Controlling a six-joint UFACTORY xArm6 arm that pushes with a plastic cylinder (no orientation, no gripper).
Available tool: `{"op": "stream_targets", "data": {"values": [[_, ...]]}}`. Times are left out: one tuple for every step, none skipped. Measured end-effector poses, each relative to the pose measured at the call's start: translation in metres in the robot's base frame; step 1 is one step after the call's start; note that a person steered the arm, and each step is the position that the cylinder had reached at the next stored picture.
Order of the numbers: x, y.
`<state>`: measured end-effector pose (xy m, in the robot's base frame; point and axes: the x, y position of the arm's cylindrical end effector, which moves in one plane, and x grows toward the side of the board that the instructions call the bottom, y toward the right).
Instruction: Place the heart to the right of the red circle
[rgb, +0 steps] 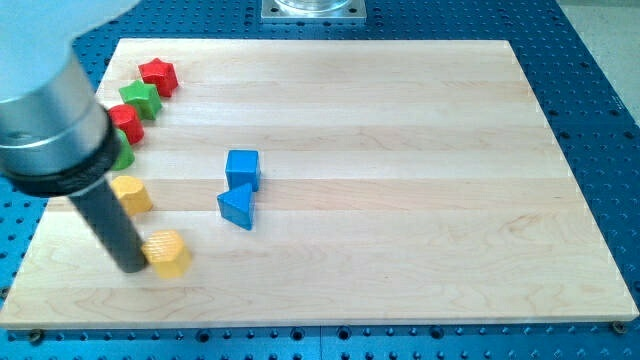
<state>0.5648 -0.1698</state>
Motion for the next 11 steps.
{"op": "stream_targets", "data": {"values": [[0.000,0.067],[0.002,0.036],[0.009,-0.060],[-0.032,-0.051],[-0.073,-0.037],[-0.112,-0.004],[-0.138,0.031],[-0.121,0.012],[-0.115,-0.008],[-0.137,-0.011],[-0.161,-0.018]]}}
